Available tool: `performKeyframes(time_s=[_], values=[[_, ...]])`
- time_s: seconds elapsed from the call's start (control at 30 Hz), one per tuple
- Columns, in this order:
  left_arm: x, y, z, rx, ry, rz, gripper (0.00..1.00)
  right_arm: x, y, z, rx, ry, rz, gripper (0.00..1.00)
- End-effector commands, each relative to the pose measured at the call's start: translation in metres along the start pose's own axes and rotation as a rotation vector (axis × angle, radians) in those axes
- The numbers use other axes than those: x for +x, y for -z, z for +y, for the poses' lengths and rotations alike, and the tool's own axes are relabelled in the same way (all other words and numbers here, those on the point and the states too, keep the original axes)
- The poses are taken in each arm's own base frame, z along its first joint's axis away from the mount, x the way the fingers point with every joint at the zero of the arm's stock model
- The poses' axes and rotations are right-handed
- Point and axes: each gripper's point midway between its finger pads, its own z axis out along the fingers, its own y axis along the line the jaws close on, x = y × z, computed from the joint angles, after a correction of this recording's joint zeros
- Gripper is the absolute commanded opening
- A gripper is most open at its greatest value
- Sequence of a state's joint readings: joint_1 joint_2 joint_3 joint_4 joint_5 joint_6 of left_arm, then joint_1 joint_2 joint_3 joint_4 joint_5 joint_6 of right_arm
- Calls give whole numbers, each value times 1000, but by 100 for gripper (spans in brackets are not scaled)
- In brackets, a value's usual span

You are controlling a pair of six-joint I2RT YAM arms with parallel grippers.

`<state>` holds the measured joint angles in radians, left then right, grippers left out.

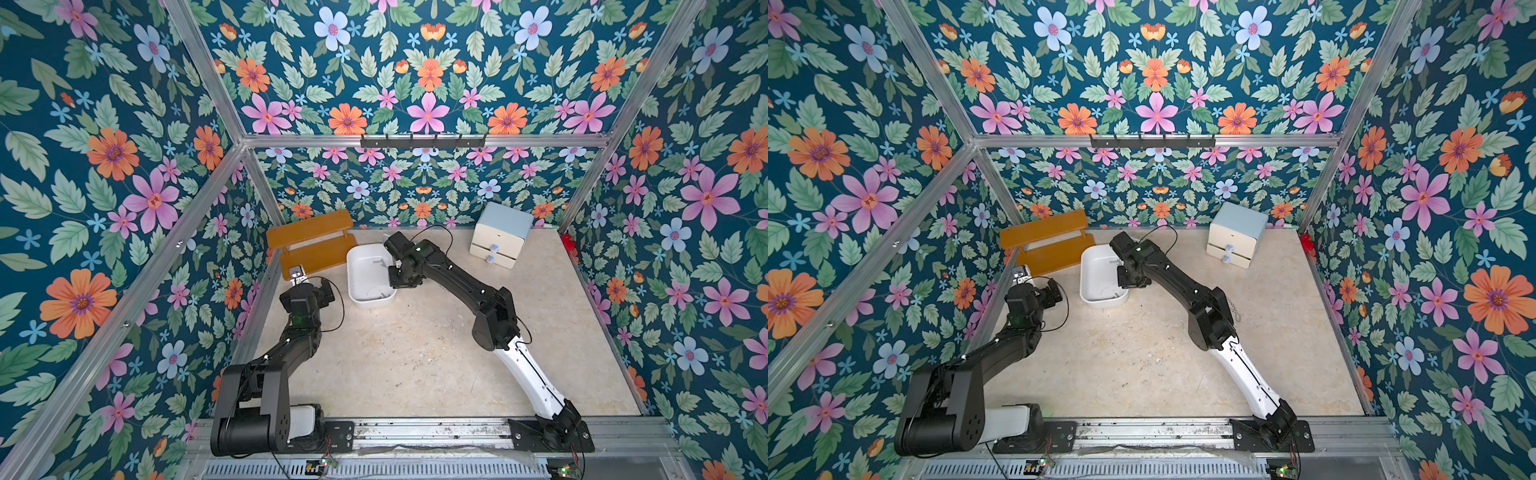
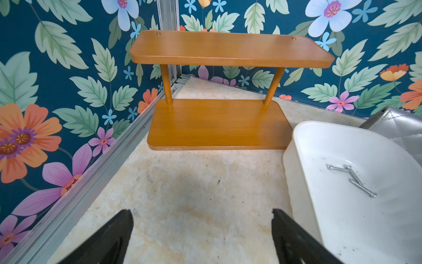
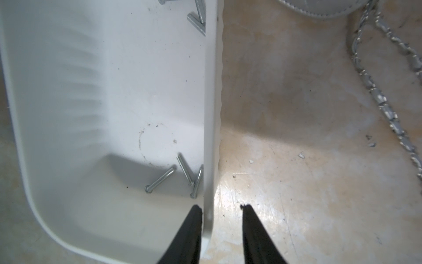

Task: Take out the screws from the storage box
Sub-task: Move the storage box to the center of the board.

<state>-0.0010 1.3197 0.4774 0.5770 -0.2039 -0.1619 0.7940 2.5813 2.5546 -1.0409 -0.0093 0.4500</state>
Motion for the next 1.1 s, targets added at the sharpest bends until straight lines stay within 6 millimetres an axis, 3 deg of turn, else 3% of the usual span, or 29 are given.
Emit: performKeyframes(time_s=[0.0,0.17,0.37,0.53,0.67,0.83,0.97,1.07], values=[[-8,1,-1,7,15,-28,99,0,-4,3,-11,-4,-1,23],[-8,1,-1,7,17,-28,99,-2,-7,3,-14,-26,-9,22],[-8,1,-1,5,20,-29,99,-3,-4,-3,19,-47,-25,0],[-9,5,0,10,24,-45,99,3,-2,-11,39,-68,-28,0],[-11,13,1,21,42,-77,99,9,14,-20,73,-84,-54,0],[-12,15,-11,88,74,-51,99,34,47,-33,133,-81,-59,0],[0,16,-22,129,165,101,99,63,76,-50,201,-80,-79,0],[3,31,-28,164,264,170,99,90,79,-58,157,-134,-57,0]])
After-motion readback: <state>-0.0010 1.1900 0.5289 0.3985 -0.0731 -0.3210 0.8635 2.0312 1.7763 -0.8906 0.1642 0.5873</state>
